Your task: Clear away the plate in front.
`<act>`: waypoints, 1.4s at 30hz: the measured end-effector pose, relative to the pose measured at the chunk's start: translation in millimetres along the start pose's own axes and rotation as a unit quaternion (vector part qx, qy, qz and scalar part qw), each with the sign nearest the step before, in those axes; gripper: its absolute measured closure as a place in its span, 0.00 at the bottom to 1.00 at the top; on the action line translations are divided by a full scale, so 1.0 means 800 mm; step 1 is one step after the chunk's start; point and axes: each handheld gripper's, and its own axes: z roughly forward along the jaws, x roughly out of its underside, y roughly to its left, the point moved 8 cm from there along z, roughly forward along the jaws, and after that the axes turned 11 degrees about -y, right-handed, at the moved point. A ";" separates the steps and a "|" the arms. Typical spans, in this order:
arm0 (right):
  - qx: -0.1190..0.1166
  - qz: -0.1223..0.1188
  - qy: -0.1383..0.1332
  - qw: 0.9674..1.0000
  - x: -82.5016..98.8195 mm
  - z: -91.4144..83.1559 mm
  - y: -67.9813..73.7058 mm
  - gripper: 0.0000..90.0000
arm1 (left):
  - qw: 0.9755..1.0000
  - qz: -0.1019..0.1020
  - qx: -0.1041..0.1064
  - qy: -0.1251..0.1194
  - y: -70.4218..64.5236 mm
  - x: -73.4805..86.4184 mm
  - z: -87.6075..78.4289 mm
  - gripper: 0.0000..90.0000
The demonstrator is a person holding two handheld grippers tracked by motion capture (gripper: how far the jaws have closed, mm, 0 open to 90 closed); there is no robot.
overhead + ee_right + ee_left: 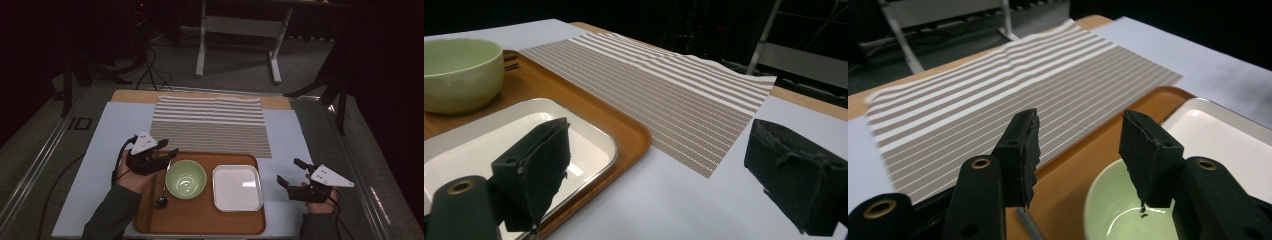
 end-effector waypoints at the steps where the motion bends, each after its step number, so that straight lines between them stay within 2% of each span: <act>1: 0.000 0.000 0.000 1.000 0.000 0.000 0.000 0.12 | 1.000 -0.007 -0.004 -0.004 0.004 0.002 -0.004 0.55; 5: 0.000 0.000 0.000 1.000 0.000 0.000 0.000 0.12 | 0.999 -0.025 -0.021 -0.023 0.015 0.010 -0.020 0.53; 9: 0.001 0.000 -0.001 1.000 0.000 -0.001 0.000 0.12 | 0.998 -0.027 -0.040 -0.036 0.022 0.017 -0.036 0.53; 14: 0.001 -0.001 0.000 1.000 0.000 -0.001 0.000 0.12 | 0.995 -0.036 -0.077 -0.056 0.036 0.025 -0.056 0.49; 20: 0.002 -0.001 -0.001 1.000 0.000 -0.001 0.000 0.12 | 0.993 -0.035 -0.103 -0.038 0.047 0.043 -0.071 0.46; 26: 0.002 -0.001 -0.002 1.000 -0.001 -0.001 0.000 0.12 | 0.990 -0.028 -0.133 -0.039 0.059 0.052 -0.095 0.43; 30: 0.003 -0.001 -0.003 1.000 -0.001 -0.001 0.000 0.12 | 0.988 -0.031 -0.144 -0.044 0.063 0.057 -0.108 0.42; 34: 0.003 -0.001 -0.003 1.000 -0.002 -0.002 0.000 0.12 | 0.987 -0.024 -0.156 -0.039 0.066 0.065 -0.115 0.41; 38: 0.003 -0.001 -0.004 1.000 -0.002 -0.003 -0.001 0.12 | 0.987 -0.027 -0.156 -0.031 0.068 0.073 -0.119 0.40; 42: 0.002 -0.001 -0.004 1.000 -0.002 -0.003 0.000 0.12 | 0.986 -0.032 -0.162 -0.031 0.071 0.078 -0.124 0.40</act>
